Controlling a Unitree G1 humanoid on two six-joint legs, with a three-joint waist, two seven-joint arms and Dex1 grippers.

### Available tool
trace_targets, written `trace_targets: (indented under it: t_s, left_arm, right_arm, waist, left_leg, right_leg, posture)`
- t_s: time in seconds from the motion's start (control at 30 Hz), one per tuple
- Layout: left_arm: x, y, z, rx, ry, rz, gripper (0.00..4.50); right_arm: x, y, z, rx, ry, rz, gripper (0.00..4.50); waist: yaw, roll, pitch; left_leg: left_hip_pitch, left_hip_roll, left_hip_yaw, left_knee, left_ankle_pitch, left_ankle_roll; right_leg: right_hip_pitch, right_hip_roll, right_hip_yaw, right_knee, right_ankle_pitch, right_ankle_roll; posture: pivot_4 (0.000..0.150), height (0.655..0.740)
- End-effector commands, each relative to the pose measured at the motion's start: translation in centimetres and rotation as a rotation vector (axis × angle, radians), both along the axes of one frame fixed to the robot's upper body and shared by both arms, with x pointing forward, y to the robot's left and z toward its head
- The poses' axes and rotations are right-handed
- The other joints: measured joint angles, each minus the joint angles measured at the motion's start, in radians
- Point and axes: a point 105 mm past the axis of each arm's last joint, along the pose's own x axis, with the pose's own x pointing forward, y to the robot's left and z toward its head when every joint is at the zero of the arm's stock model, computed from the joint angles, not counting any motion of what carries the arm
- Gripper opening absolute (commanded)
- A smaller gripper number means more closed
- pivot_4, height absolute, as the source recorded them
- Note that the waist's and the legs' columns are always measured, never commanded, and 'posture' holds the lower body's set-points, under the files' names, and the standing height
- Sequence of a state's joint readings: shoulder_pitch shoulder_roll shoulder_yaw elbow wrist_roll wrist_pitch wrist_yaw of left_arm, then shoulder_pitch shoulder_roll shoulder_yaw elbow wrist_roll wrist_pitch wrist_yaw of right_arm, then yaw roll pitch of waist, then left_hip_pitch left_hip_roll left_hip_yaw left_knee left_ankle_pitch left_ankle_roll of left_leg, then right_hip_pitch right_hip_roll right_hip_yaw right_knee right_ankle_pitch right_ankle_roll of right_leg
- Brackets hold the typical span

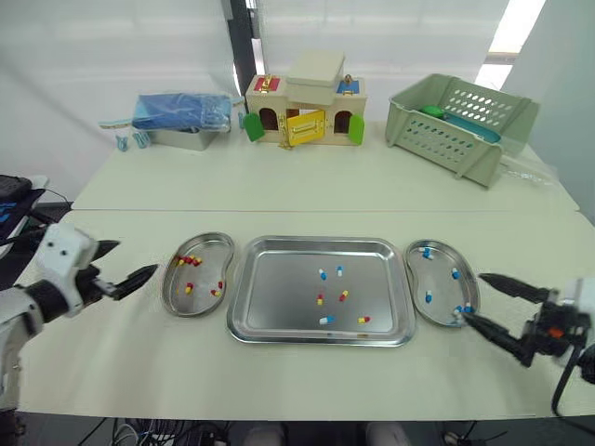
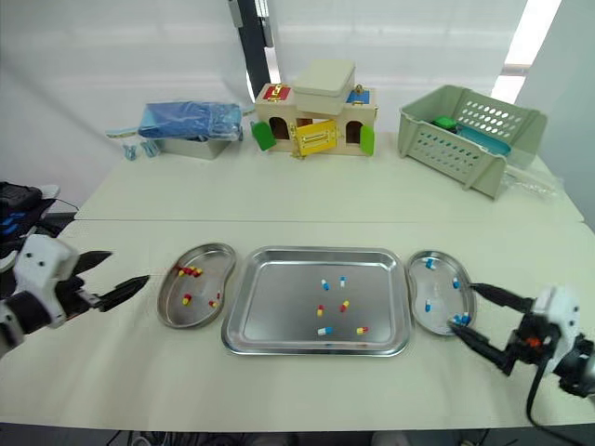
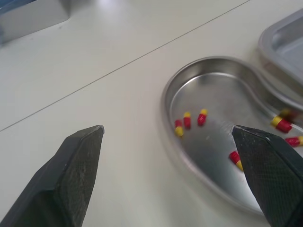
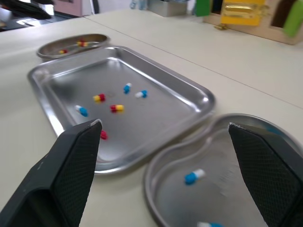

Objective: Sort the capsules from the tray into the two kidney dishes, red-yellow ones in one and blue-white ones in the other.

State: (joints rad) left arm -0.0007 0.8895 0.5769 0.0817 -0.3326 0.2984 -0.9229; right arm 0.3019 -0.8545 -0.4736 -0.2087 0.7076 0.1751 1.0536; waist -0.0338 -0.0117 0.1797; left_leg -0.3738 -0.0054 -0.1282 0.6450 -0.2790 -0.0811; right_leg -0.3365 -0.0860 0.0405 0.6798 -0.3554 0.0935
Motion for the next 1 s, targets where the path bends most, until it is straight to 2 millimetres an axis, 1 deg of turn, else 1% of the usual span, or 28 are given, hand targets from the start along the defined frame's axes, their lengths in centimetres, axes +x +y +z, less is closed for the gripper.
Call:
trace_targets:
  t_s: [0.03, 0.13, 0.27, 0.37, 0.63, 0.73, 0.8, 0.9, 1.0]
  left_arm:
    - [-0.9, 3.0, 1.4, 0.053, -0.050, 0.060, 4.48]
    - [-1.2, 4.6, 0.9, 0.071, -0.041, 0.084, 4.48]
    - [-1.2, 4.9, 0.5, 0.074, -0.034, 0.070, 4.48]
    - [-1.1, 4.6, 0.2, 0.070, -0.037, 0.060, 4.48]
    - [-1.2, 4.2, -0.2, 0.066, -0.022, 0.050, 4.48]
    - [-1.2, 3.8, -0.5, 0.068, -0.015, 0.036, 4.48]
    - [-1.3, 3.2, -0.6, 0.061, -0.025, 0.001, 4.48]
    - [-1.8, 0.9, -0.4, 0.001, -0.070, -0.102, 4.48]
    - [-2.3, -1.8, 0.3, -0.047, -0.191, -0.174, 4.48]
  right_arm:
    - [0.4, -3.4, 0.3, -0.035, 0.035, -0.101, 4.50]
    - [0.9, -5.1, -0.2, -0.075, 0.070, -0.150, 4.50]
    - [1.5, -6.4, -0.2, -0.110, 0.087, -0.176, 4.50]
    - [1.8, -6.8, -0.1, -0.124, 0.091, -0.177, 4.50]
    - [2.1, -6.5, 0.4, -0.133, 0.072, -0.150, 4.50]
    - [2.0, -6.1, 0.5, -0.146, 0.066, -0.121, 4.50]
    - [1.8, -5.5, 0.7, -0.157, 0.072, -0.083, 4.50]
    - [1.4, -3.8, 1.4, -0.158, 0.078, 0.004, 4.50]
    - [1.5, -1.3, 2.6, -0.149, 0.083, 0.097, 4.50]
  waist:
    - [0.003, -0.002, 0.001]
    - [0.002, -0.002, 0.001]
    - [-0.003, -0.002, 0.001]
    - [-0.005, -0.002, 0.001]
    - [-0.009, -0.002, 0.001]
    - [-0.009, -0.002, 0.001]
    - [-0.009, -0.002, 0.001]
    - [-0.009, -0.001, 0.001]
    - [-0.007, -0.002, 0.001]
  left_leg:
    - [0.000, 0.000, 0.000, 0.000, 0.000, 0.000]
    - [0.000, 0.000, 0.001, 0.000, 0.000, 0.000]
    - [0.000, 0.000, 0.001, 0.000, 0.000, 0.000]
    - [0.000, 0.000, 0.001, 0.000, 0.000, 0.000]
    - [0.000, 0.000, 0.001, 0.000, 0.000, 0.000]
    - [0.000, 0.000, 0.001, 0.000, 0.000, 0.000]
    - [0.000, 0.000, 0.001, 0.000, 0.000, 0.000]
    - [0.000, 0.000, 0.002, 0.000, 0.000, 0.000]
    - [0.000, 0.001, 0.002, 0.000, 0.000, 0.000]
  right_leg:
    - [0.000, 0.000, 0.000, 0.000, 0.000, 0.000]
    - [0.000, 0.000, 0.000, 0.000, 0.000, 0.000]
    - [-0.001, 0.000, 0.000, 0.000, 0.000, 0.000]
    - [-0.001, 0.000, 0.000, 0.001, 0.000, 0.000]
    - [-0.001, 0.000, 0.000, 0.001, 0.000, 0.000]
    - [-0.001, 0.000, 0.000, 0.001, 0.000, 0.000]
    - [-0.001, 0.000, 0.000, 0.001, 0.000, 0.000]
    - [-0.001, 0.000, 0.001, 0.001, 0.000, 0.000]
    - [-0.001, -0.001, 0.001, 0.001, 0.000, 0.000]
  posture:
    - [0.150, 0.7400]
    - [0.150, 0.7400]
    - [0.150, 0.7400]
    - [0.150, 0.7400]
    - [0.150, 0.7400]
    - [0.150, 0.7400]
    - [0.150, 0.7400]
    - [0.150, 0.7400]
    - [0.150, 0.7400]
